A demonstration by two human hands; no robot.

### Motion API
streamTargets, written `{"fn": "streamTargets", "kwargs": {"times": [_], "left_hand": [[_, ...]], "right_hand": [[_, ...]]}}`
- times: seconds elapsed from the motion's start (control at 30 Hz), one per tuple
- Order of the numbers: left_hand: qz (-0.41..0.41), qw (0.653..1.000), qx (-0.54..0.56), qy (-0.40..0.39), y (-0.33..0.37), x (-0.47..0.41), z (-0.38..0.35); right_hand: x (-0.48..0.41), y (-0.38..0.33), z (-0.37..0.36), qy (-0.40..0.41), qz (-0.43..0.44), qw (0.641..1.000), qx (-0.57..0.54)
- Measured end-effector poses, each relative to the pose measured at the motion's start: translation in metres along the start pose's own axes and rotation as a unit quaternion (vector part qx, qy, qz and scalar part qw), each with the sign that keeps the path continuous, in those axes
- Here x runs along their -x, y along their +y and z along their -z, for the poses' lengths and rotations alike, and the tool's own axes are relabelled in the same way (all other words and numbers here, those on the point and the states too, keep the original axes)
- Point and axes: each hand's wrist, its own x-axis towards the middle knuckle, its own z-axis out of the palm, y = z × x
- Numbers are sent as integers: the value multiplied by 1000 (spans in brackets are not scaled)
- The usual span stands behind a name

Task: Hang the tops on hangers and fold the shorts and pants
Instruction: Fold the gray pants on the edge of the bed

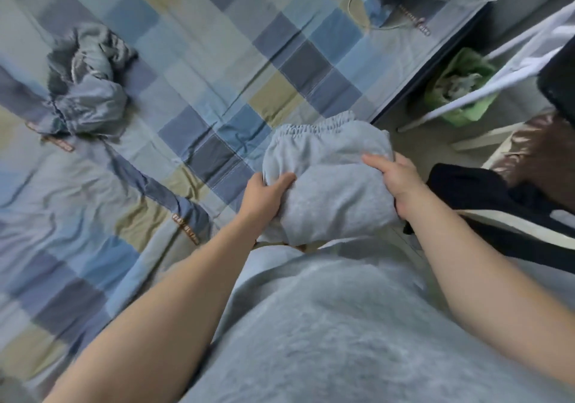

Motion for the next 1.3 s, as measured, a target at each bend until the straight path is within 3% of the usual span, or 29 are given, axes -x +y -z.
{"fn": "streamTargets", "kwargs": {"times": [0.33,0.53,0.73,0.93,1.3], "left_hand": [[-232,968,-17,-91,71,104,-95],[-363,922,-2,-133,100,194,-196],[-435,873,-5,-220,99,296,-316],[-465,819,-55,-330,100,383,-434],[-436,694,-194,-539,56,497,-682]], "right_hand": [[119,9,146,89,148,969,-175],[187,33,270,132,248,935,-215],[258,89,411,205,300,898,-248],[318,150,524,288,315,850,-310],[379,274,672,480,249,703,-461]]}}
